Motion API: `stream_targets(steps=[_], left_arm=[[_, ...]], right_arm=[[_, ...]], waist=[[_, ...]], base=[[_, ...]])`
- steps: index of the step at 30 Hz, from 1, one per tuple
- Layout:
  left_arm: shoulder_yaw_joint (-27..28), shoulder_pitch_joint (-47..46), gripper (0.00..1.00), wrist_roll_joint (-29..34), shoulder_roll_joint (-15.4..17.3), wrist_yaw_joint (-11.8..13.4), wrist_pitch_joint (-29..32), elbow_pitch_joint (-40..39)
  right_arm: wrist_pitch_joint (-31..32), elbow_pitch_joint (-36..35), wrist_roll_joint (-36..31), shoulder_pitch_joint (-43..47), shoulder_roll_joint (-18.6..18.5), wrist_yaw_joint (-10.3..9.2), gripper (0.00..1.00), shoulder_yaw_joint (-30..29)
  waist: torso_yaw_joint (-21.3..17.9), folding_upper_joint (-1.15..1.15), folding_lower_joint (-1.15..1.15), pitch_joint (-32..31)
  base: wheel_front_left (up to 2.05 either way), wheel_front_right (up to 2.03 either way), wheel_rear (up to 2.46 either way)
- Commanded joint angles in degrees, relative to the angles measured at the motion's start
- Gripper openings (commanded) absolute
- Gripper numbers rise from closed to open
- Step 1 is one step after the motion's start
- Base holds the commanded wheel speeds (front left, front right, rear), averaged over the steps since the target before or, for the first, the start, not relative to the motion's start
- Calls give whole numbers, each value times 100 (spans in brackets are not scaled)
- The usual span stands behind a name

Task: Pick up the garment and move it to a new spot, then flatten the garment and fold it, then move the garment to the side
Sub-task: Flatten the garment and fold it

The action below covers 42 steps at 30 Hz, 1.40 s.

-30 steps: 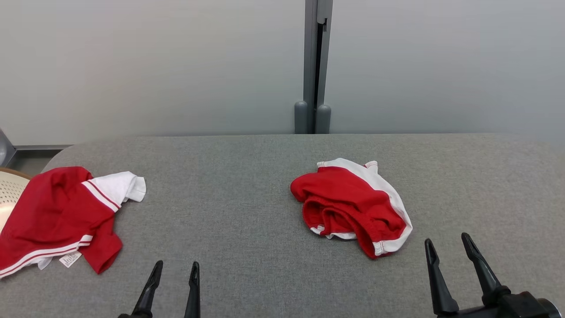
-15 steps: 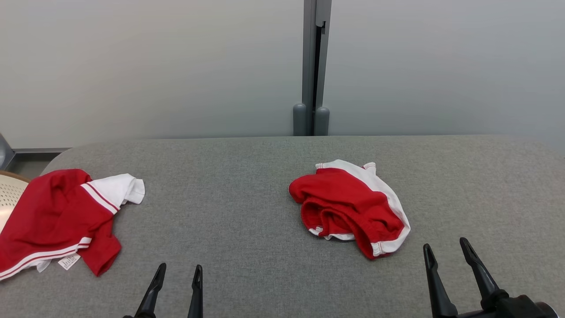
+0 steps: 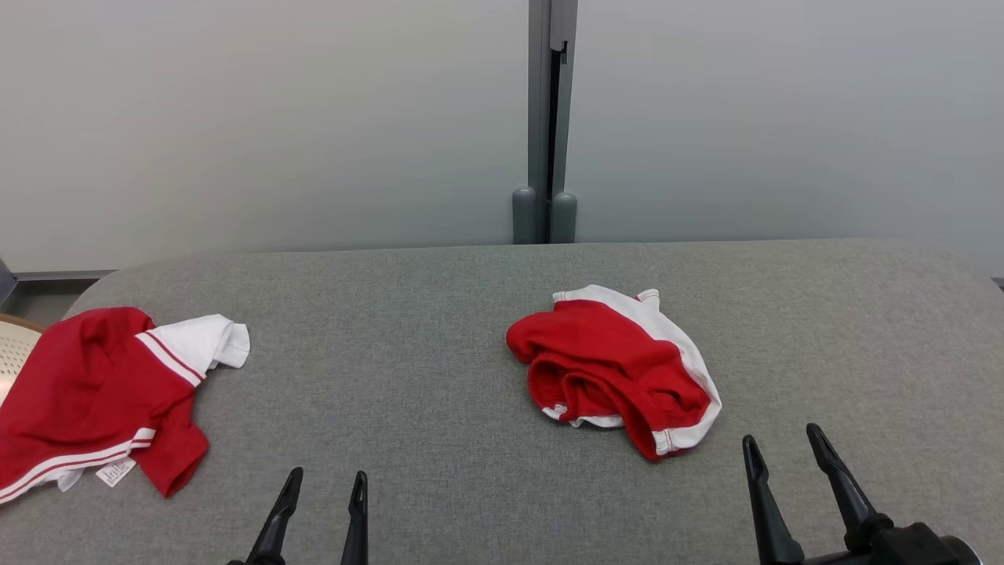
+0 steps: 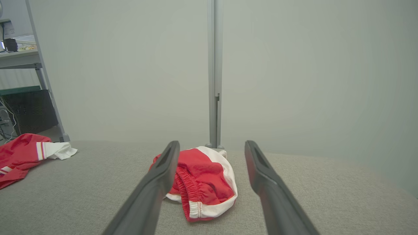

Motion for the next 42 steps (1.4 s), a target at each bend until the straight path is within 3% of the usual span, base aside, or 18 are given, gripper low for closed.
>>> stream_targets(steps=[1,5,9,15,20,27,34,42], left_arm=[[-8,-91,100,11,14,1,0,-2],[-134,-130,100,54,12,-213,0,135],[-404,-347,100,-27,13,-606,0,541],[-1264,-1174,100,-283,15,-940,0,1367],[-2411,-2213,100,-677,26,-952,-1,2036],[-3344,-3427,100,-1110,21,-941,0,2899],[-3980,-4125,100,-1666,24,-941,0,3280],[-4097,-4490,100,-1892,100,-942,0,3494]], right_arm=[[-6,20,14,-38,-11,-2,100,14],[-6,-6,-11,-37,-11,-2,100,3],[-6,-29,-81,-98,-12,-2,100,-163],[-6,-115,-229,-302,-10,-2,100,-405],[-6,-199,-348,-553,-12,-2,100,-546],[-6,-283,-296,-974,-12,-2,100,-634],[-6,-304,-205,-1171,-12,-3,100,-496],[-6,-312,-110,-1296,-11,-3,100,-436]], waist=[[-1,0,0,1],[-14,0,0,41],[-89,0,0,189],[-378,0,0,633],[-654,0,0,1166],[-1119,0,0,1795],[-1455,0,0,2235],[-1673,0,0,2460]], base=[[0,0,0],[0,0,0],[0,0,0],[0,0,0],[0,0,0],[0,0,0],[0,0,0],[0,0,0]])
